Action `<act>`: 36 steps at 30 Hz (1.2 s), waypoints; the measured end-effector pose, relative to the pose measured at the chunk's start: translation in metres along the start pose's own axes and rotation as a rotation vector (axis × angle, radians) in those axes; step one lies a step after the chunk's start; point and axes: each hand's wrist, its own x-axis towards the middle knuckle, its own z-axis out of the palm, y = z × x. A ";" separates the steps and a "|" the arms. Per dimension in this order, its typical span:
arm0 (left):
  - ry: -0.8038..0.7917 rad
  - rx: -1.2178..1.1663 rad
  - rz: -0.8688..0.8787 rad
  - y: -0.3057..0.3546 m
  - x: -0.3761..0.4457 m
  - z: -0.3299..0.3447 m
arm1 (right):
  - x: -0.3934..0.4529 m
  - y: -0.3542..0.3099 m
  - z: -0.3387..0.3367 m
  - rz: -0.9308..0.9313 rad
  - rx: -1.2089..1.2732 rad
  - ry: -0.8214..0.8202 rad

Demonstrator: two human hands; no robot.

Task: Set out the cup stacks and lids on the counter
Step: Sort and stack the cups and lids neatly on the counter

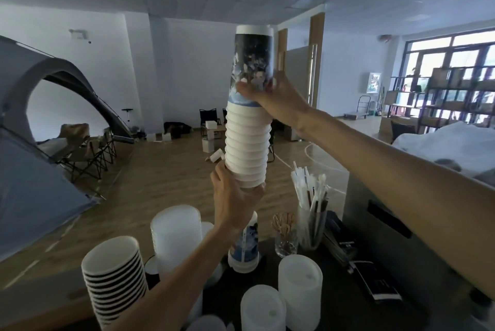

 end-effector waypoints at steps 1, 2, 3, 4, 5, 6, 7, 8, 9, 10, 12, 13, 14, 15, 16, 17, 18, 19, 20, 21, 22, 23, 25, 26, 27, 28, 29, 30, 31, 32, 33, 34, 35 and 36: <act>0.005 0.014 -0.001 -0.002 -0.001 0.003 | 0.001 0.006 0.006 -0.036 -0.006 -0.002; 0.009 0.030 -0.008 -0.006 -0.002 0.006 | 0.002 0.011 0.011 -0.063 -0.001 -0.002; 0.010 0.048 -0.020 -0.009 -0.003 0.009 | 0.001 0.017 0.016 -0.075 0.000 -0.001; 0.003 0.073 -0.039 -0.014 -0.003 0.012 | -0.001 0.023 0.020 -0.087 0.002 -0.001; -0.010 0.105 -0.061 -0.018 -0.003 0.015 | -0.002 0.030 0.023 -0.093 -0.003 0.002; -0.024 0.140 -0.084 -0.023 -0.002 0.018 | -0.002 0.038 0.028 -0.087 -0.007 0.007; -0.037 0.170 -0.105 -0.029 -0.002 0.021 | -0.001 0.047 0.033 -0.066 -0.004 0.020; -0.050 0.196 -0.122 -0.035 -0.002 0.023 | 0.000 0.057 0.038 -0.033 -0.002 0.038; -0.068 0.219 -0.135 -0.040 -0.003 0.026 | 0.000 0.066 0.043 0.001 -0.007 0.056; -0.093 0.241 -0.146 -0.046 -0.003 0.028 | 0.001 0.077 0.048 0.025 -0.014 0.073; -0.140 0.286 -0.175 -0.057 -0.005 0.032 | -0.003 0.096 0.054 0.056 0.009 0.094; -0.156 0.303 -0.196 -0.062 -0.006 0.034 | -0.007 0.103 0.057 0.066 0.030 0.092; -0.170 0.314 -0.216 -0.067 -0.008 0.036 | -0.011 0.110 0.059 0.079 0.047 0.086; -0.187 0.322 -0.234 -0.072 -0.009 0.038 | -0.015 0.116 0.061 0.092 0.068 0.077; -0.205 0.327 -0.252 -0.077 -0.012 0.040 | -0.019 0.122 0.064 0.109 0.078 0.068; -0.221 0.328 -0.272 -0.083 -0.015 0.042 | -0.022 0.127 0.067 0.121 0.082 0.060; -0.235 0.326 -0.291 -0.088 -0.018 0.044 | -0.024 0.133 0.072 0.134 0.069 0.054; -0.246 0.323 -0.311 -0.093 -0.021 0.046 | -0.027 0.140 0.076 0.144 0.065 0.052; -0.259 0.323 -0.333 -0.098 -0.025 0.048 | -0.030 0.147 0.080 0.160 0.065 0.055; -0.274 0.324 -0.357 -0.103 -0.029 0.050 | -0.034 0.154 0.085 0.182 0.068 0.059; -0.292 0.323 -0.383 -0.108 -0.033 0.051 | -0.039 0.158 0.088 0.205 0.070 0.058; -0.308 0.324 -0.408 -0.113 -0.036 0.053 | -0.044 0.162 0.092 0.217 0.070 0.055; -0.339 0.341 -0.438 -0.120 -0.041 0.054 | -0.051 0.171 0.097 0.250 0.071 0.053; -0.352 0.354 -0.443 -0.123 -0.043 0.054 | -0.053 0.174 0.099 0.266 0.074 0.049; -0.363 0.369 -0.440 -0.127 -0.045 0.055 | -0.055 0.177 0.100 0.273 0.072 0.044; -0.369 0.382 -0.438 -0.129 -0.047 0.055 | -0.057 0.178 0.102 0.276 0.067 0.036; -0.363 0.385 -0.439 -0.130 -0.049 0.055 | -0.059 0.178 0.104 0.271 0.069 0.034; -0.354 0.384 -0.443 -0.131 -0.050 0.055 | -0.060 0.180 0.106 0.267 0.068 0.043; -0.349 0.380 -0.441 -0.132 -0.051 0.054 | -0.061 0.180 0.106 0.261 0.066 0.051; -0.353 0.376 -0.437 -0.132 -0.052 0.054 | -0.060 0.181 0.108 0.265 0.070 0.057; -0.356 0.371 -0.432 -0.132 -0.053 0.053 | -0.060 0.182 0.109 0.275 0.078 0.060; -0.359 0.372 -0.427 -0.132 -0.053 0.053 | -0.059 0.183 0.109 0.287 0.084 0.060; -0.367 0.384 -0.421 -0.131 -0.053 0.052 | -0.059 0.183 0.110 0.300 0.081 0.058; -0.382 0.406 -0.417 -0.129 -0.053 0.051 | -0.058 0.182 0.110 0.303 0.081 0.058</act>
